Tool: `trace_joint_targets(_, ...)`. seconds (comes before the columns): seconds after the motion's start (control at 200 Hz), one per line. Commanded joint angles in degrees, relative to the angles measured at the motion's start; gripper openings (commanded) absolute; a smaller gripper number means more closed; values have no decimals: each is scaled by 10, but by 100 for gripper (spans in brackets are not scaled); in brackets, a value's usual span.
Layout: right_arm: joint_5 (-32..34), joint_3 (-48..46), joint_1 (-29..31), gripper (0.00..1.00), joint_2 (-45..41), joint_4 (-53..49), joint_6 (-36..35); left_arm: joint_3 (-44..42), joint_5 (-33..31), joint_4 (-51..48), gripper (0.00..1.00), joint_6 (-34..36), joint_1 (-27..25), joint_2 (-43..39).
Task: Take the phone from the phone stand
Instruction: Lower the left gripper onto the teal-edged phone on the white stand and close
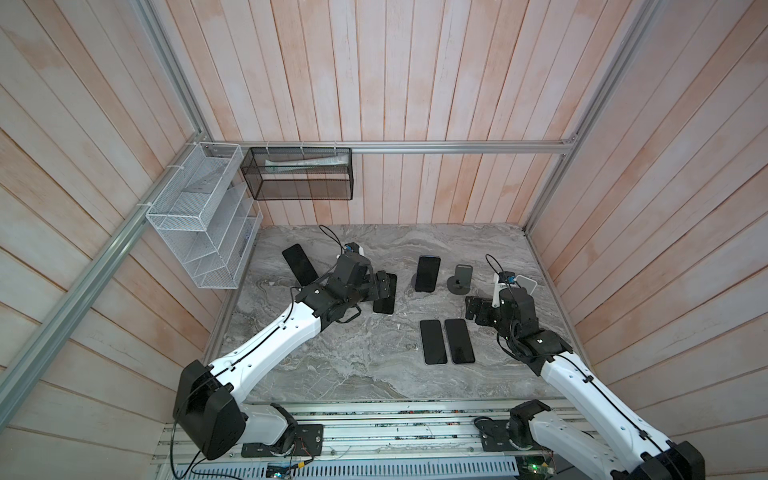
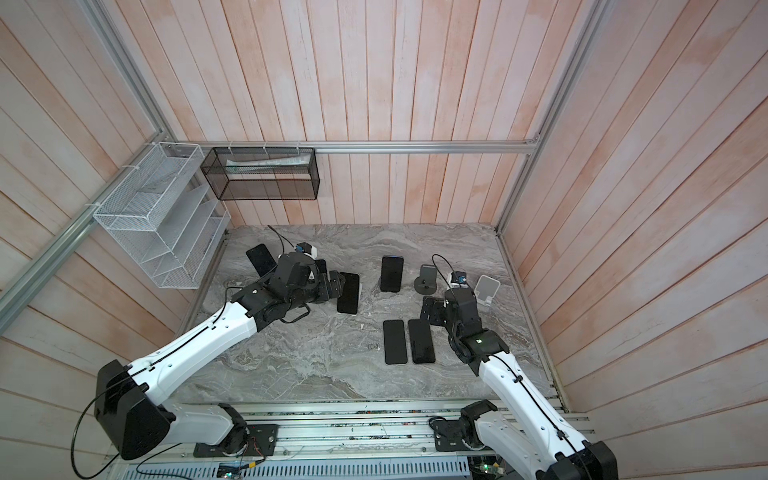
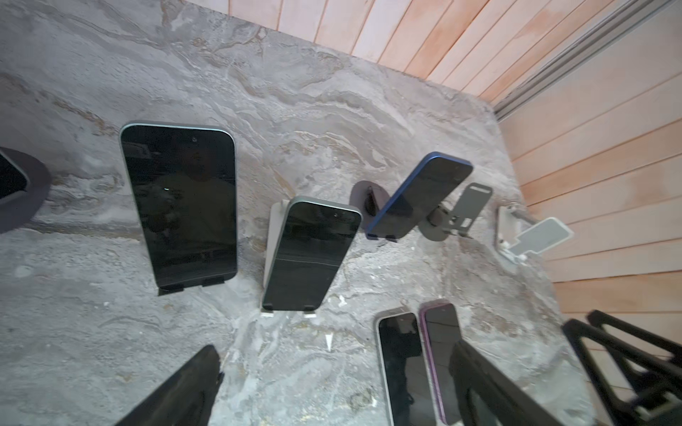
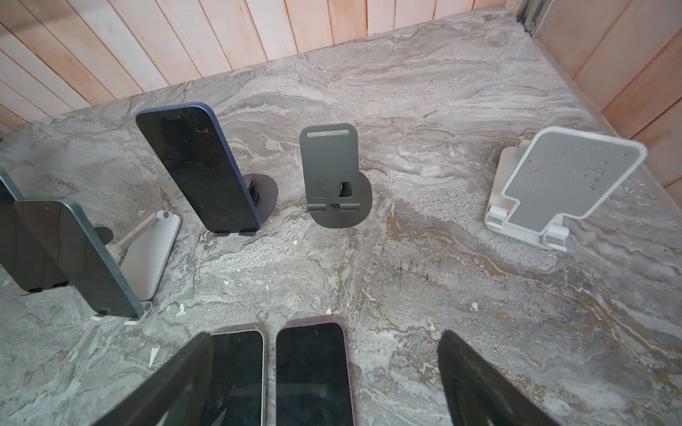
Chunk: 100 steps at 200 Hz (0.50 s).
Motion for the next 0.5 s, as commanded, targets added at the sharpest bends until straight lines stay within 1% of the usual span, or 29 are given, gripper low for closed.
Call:
trace_joint_targets(0.0, -10, 4, -3, 97, 4, 6, -9, 52, -60, -43, 100, 27, -6, 49)
trace_joint_targets(0.195, -24, 4, -8, 98, 5, 12, -10, 137, -61, -80, 100, 65, -8, 149)
trace_joint_targets(0.34, -36, -3, -10, 98, 6, 18, -7, 172, -60, -93, 100, 84, -9, 205)
trace_joint_targets(0.385, -40, -4, -10, 98, 6, 19, -6, 181, -59, -93, 97, 90, -9, 220)
trace_joint_targets(0.495, -46, -4, -11, 98, 11, 19, -7, 201, -61, -97, 97, 92, -9, 249)
